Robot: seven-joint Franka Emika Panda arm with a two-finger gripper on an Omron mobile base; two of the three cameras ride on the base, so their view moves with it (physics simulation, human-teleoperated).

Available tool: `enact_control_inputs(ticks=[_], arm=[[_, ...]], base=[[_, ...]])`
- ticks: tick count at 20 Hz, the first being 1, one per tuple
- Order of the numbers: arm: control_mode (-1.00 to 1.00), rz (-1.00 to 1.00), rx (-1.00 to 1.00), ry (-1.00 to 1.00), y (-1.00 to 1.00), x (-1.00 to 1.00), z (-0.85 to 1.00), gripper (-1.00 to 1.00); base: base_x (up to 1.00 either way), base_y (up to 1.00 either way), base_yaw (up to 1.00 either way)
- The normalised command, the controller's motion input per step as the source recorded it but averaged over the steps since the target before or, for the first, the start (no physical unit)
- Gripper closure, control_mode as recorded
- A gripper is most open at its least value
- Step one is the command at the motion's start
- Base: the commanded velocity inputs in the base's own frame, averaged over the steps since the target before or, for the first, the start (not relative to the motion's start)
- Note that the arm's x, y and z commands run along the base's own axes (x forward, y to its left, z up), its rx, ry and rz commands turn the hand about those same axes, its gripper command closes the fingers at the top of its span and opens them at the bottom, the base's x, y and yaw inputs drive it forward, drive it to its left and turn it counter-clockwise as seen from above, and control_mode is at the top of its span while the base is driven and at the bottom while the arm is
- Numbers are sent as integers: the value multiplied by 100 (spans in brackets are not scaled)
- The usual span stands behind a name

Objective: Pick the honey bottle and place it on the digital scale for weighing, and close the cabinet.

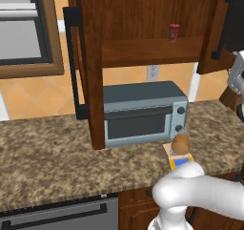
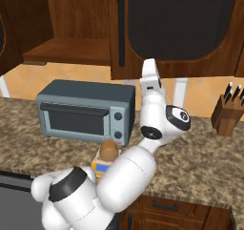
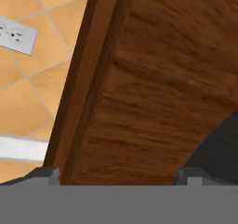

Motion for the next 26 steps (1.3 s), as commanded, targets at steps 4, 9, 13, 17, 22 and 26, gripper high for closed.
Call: enact_control_inputs(ticks=[4,9,13,17,22,26], arm=[[-100,0,-5,21,8,80,39,-100],[-100,0,-1,-1,1,46,-1,-100],[-100,0,0,-2,0,91,-24,-100],[-100,0,0,0,-1,100,-27,-100],[-100,0,0,2,0,-64,0,-100],[-100,0,0,10,10,-87,0,-100]], base=[[0,0,0],[0,0,0],[0,0,0],[0,0,0],[0,0,0],[0,0,0]])
